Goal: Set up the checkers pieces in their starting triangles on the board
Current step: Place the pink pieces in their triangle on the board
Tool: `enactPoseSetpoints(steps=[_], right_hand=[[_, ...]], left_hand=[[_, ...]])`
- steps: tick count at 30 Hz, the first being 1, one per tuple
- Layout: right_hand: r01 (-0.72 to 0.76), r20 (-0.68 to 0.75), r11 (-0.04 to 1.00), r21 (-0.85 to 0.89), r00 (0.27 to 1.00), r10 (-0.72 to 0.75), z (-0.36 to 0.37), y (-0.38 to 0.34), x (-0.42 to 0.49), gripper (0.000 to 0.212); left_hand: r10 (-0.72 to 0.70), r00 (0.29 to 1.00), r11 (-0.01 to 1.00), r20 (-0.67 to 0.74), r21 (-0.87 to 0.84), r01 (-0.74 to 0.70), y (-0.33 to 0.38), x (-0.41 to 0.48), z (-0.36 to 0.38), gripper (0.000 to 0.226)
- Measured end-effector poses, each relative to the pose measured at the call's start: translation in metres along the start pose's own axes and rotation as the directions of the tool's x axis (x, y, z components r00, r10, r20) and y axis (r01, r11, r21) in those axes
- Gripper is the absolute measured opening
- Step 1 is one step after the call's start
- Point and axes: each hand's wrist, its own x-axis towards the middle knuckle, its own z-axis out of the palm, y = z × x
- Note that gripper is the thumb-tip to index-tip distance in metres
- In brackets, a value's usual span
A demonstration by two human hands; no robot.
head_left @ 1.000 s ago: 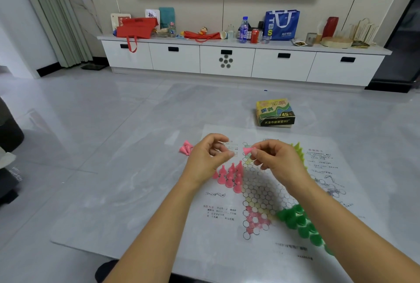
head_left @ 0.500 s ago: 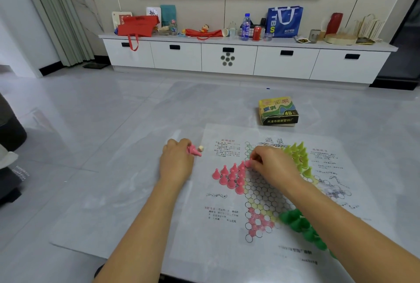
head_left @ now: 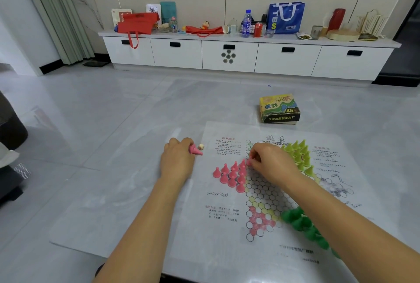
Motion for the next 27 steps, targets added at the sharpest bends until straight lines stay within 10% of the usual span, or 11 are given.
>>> enactPoseSetpoints(steps=[21,27], right_hand=[[-0.037,-0.01,0.98,0.194,0.999,0.04,0.004,0.005,-0.001,0.009],[-0.043,-0.019,0.967,0.251,0.999,0.049,0.001,0.005,-0.006,0.019]], left_hand=[[0.024,0.999,1.0,-0.04,-0.017,-0.025,-0.007,0.005,0.004,0.015],[-0.069,0.997,0.873,0.028,-0.481,0.074,0.003,0.003,-0.002,0.013]])
